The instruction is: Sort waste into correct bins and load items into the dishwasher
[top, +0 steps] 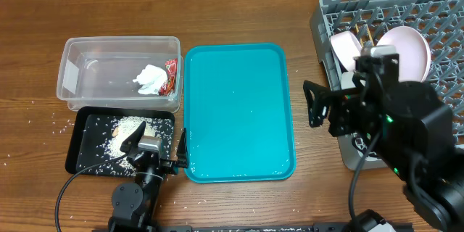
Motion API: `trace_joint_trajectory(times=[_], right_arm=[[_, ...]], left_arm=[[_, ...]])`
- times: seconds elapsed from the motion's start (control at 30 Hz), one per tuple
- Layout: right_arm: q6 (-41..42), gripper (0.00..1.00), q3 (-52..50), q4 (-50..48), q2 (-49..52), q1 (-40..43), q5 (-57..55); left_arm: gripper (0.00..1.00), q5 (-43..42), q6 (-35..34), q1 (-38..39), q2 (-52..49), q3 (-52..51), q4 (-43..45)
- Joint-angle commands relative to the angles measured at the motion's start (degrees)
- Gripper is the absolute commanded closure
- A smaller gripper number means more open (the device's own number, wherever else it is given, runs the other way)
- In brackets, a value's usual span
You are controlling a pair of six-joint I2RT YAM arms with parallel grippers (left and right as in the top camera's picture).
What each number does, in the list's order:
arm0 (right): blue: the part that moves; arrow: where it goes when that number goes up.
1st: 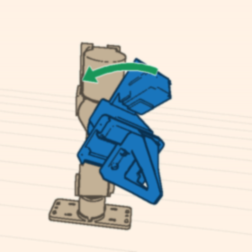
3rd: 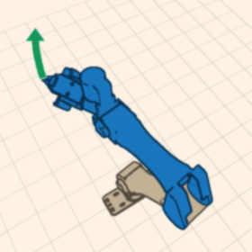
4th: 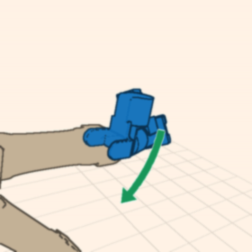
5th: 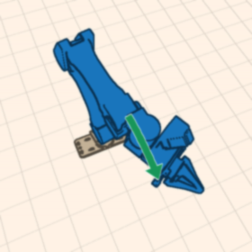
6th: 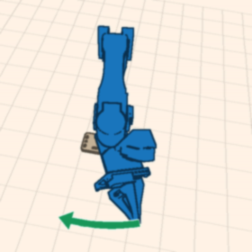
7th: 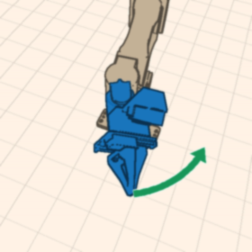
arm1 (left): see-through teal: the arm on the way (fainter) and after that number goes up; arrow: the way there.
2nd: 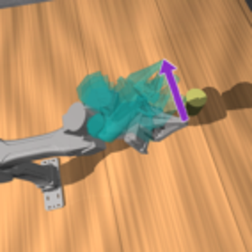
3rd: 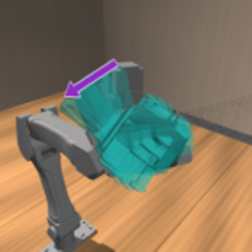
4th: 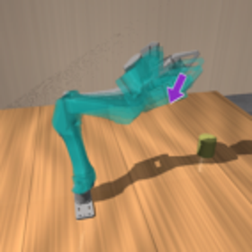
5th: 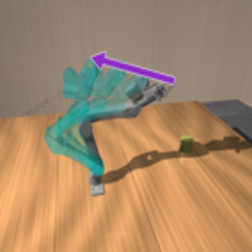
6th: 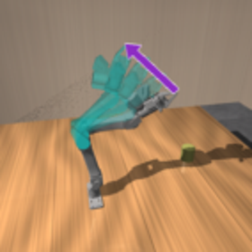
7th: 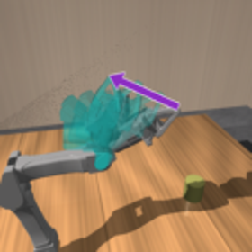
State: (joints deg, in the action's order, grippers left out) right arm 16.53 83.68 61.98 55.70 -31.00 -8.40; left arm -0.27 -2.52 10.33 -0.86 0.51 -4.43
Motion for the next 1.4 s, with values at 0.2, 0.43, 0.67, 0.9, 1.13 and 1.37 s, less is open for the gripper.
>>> trace_joint_trajectory(times=[0.2,0.43,0.67,0.9,1.13,1.37], right_arm=[[-2.75,0.00,1.29,4.81,-3.74,0.33,-0.57],[-6.80,0.00,-0.31,1.88,-8.57,4.76,-0.79],[-8.02,0.00,-15.78,-6.99,-18.73,18.80,6.23],[-8.02,0.00,-37.88,-21.66,-32.85,20.81,7.26],[-8.00,0.00,-57.90,-33.57,-45.90,21.07,8.57],[-7.96,0.00,-71.41,-46.14,-55.23,21.07,8.57]], left_arm=[[0.00,-0.42,1.09,-0.70,0.59,-0.24,0.02],[0.00,-0.42,1.09,-0.70,0.59,-0.24,0.02],[0.00,-0.42,1.09,-0.70,0.59,-0.24,0.02],[0.00,-0.42,1.09,-0.70,0.59,-0.24,0.02],[0.00,-0.42,1.09,-0.70,0.59,-0.24,0.02],[0.00,-0.42,1.09,-0.70,0.59,-0.24,0.02]])
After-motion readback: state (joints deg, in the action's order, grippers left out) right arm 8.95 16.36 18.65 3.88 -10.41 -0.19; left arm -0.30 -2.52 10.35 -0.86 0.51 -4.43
